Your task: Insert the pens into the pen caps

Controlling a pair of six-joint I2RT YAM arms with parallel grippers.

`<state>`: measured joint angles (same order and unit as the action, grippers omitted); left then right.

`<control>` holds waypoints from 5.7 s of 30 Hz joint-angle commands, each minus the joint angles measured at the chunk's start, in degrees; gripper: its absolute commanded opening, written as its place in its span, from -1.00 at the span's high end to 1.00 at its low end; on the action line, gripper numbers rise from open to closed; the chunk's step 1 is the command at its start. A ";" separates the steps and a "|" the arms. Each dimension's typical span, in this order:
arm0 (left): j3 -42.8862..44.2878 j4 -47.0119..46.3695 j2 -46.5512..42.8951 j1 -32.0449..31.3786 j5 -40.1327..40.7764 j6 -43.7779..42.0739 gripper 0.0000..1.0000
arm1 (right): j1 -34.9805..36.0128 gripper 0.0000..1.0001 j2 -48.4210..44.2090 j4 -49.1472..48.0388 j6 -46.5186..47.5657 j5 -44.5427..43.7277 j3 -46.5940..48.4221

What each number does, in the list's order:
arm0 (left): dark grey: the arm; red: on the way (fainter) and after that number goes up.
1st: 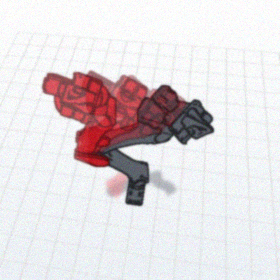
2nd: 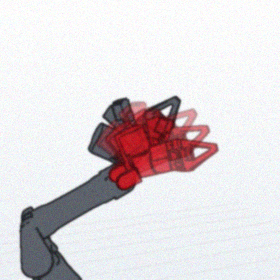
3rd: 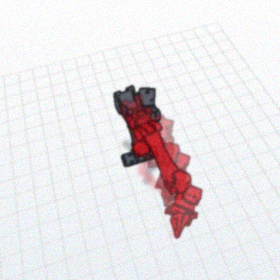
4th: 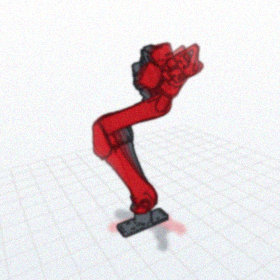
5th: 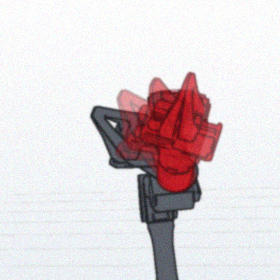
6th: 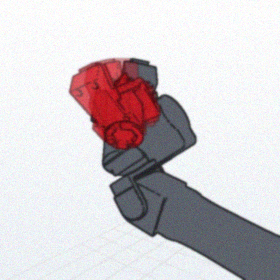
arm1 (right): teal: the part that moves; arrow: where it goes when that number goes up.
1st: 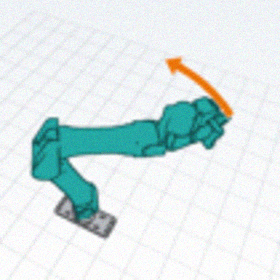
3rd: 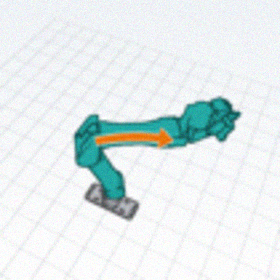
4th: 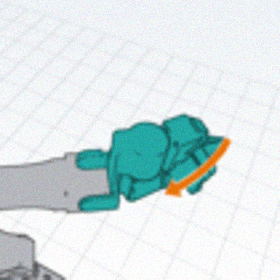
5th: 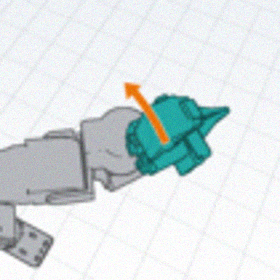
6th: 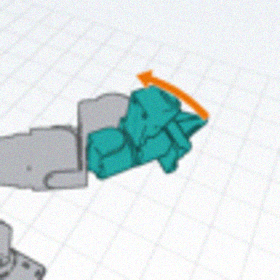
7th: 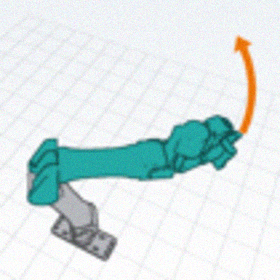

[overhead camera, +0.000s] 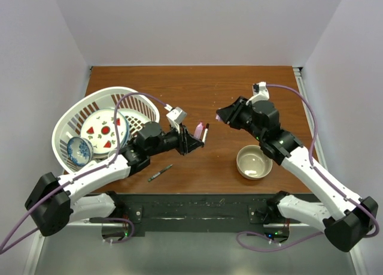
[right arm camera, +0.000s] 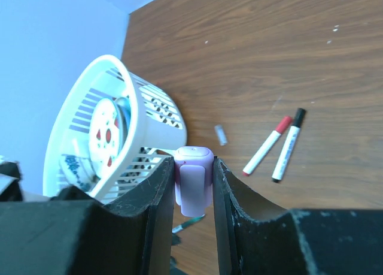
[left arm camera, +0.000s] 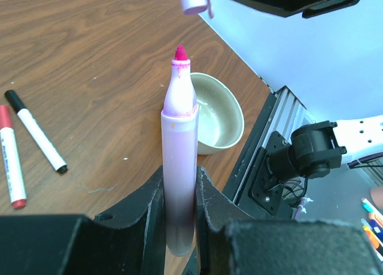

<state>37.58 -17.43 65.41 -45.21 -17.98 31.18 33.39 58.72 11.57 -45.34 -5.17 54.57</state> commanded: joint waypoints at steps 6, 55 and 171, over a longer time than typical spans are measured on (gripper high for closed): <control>0.65 -5.68 2.00 -0.93 1.19 0.55 1.00 | 6.86 1.00 3.42 -2.70 -2.38 -5.02 6.16; -2.42 -4.54 -2.48 -0.93 4.79 -2.26 1.00 | 19.88 1.00 6.67 3.54 3.50 -23.48 10.91; -7.17 -20.01 -13.73 -0.84 -23.68 7.05 1.00 | 27.52 -0.14 -8.88 -2.34 16.60 4.99 6.96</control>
<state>30.20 -32.29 51.03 -46.15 -39.77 36.73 60.71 50.46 12.25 -29.04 -2.00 61.93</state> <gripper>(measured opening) 0.237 0.578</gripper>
